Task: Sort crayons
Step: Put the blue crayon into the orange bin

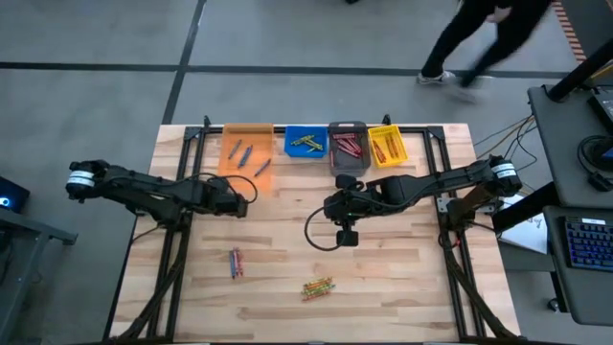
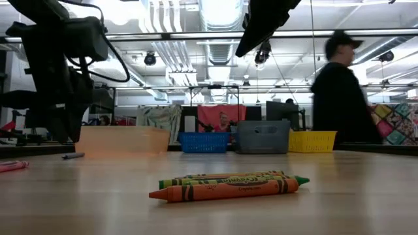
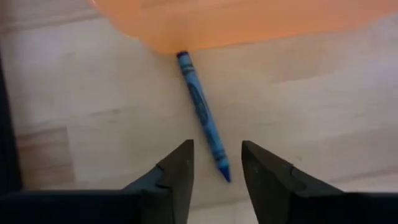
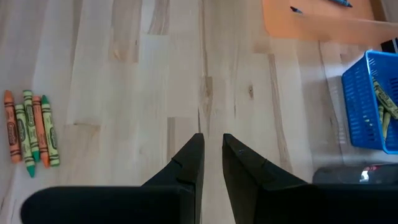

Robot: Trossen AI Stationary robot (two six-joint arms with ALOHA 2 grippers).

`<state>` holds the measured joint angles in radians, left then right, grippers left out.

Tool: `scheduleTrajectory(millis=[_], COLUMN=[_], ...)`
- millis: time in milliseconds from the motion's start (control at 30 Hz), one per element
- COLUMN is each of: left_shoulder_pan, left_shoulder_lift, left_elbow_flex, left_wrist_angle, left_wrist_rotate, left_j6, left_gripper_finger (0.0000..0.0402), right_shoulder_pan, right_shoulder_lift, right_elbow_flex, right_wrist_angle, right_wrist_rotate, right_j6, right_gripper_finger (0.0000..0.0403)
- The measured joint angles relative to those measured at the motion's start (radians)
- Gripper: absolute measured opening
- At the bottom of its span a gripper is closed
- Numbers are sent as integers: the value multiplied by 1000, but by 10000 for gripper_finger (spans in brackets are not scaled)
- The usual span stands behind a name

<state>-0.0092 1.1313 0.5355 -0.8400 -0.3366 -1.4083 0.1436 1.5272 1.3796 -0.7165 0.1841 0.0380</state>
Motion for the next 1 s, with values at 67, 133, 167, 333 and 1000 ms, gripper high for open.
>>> scheduleTrajectory(millis=[67,133,167,333,1000], left_shoulder_pan=[6,8,8,10,13], left_shoulder_lift=[13,26,33,82,251], left_elbow_flex=[-4,-7,-7,-9,-7], left_wrist_angle=[3,13,19,59,131], left_wrist_rotate=[-17,-33,-43,-47,-62], left_j6=[12,12,12,20,55], left_gripper_finger=[124,126,127,127,67], right_shoulder_pan=[0,0,0,0,0], right_shoulder_lift=[0,0,0,0,0], right_elbow_flex=[0,0,0,0,0], right_wrist_angle=[-8,-7,-7,-7,-11], right_wrist_rotate=[0,0,0,0,0], right_j6=[1,1,2,3,7], right_gripper_finger=[48,48,48,48,48])
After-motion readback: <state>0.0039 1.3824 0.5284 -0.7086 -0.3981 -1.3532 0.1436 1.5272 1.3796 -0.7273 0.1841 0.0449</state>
